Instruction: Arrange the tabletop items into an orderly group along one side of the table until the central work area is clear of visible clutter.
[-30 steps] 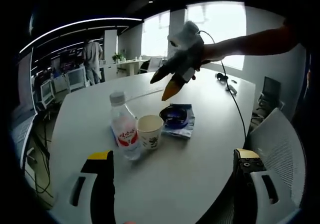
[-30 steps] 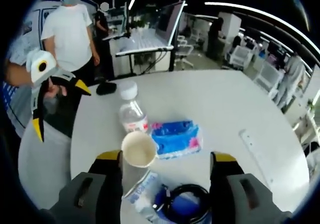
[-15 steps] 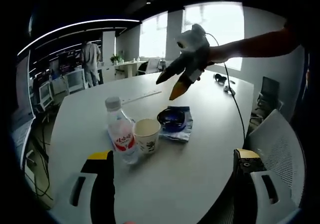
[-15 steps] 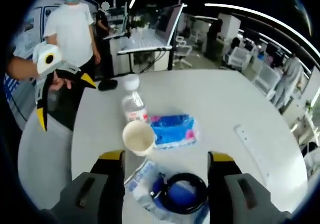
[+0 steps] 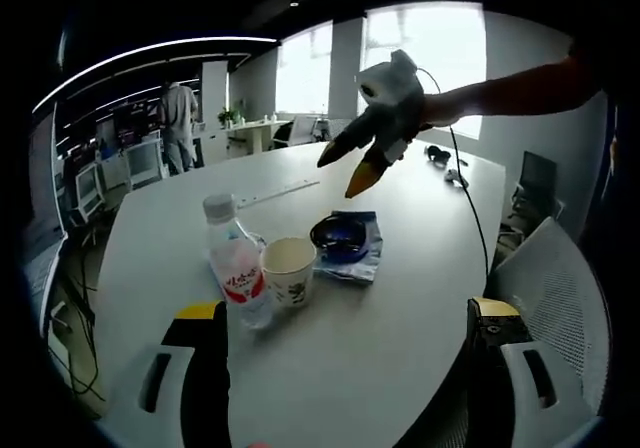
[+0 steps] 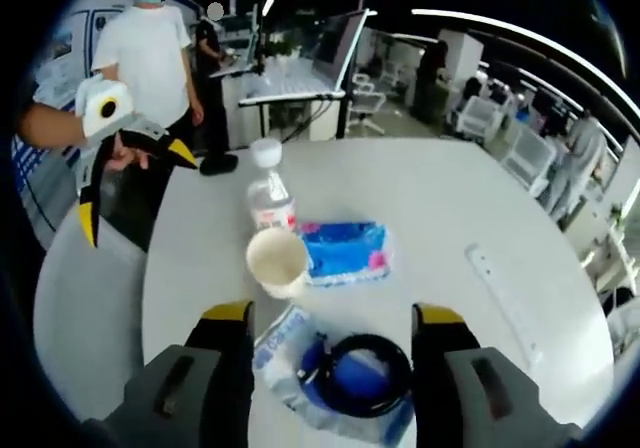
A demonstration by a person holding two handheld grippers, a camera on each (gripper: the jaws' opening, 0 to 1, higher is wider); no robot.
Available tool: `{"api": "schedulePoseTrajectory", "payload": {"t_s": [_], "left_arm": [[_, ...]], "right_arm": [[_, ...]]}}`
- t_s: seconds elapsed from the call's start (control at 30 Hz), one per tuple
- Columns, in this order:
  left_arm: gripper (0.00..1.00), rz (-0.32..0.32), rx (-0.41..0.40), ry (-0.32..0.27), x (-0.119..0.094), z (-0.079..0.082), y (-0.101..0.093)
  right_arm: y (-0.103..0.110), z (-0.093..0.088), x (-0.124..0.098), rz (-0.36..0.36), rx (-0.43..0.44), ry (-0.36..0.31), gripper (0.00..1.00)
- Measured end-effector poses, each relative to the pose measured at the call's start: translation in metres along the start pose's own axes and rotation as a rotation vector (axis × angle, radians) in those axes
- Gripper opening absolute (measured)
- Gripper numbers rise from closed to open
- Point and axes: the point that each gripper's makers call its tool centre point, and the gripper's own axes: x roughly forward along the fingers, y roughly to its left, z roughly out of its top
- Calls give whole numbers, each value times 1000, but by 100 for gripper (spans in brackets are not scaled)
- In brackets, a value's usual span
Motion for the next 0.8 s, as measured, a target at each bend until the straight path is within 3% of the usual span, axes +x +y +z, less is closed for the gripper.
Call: {"api": "schedulePoseTrajectory", "payload": {"t_s": [0.8], "left_arm": [[98, -12, 8, 10, 2, -2, -4]], "right_arm": [[3, -47, -4, -10, -17, 65, 50]]}}
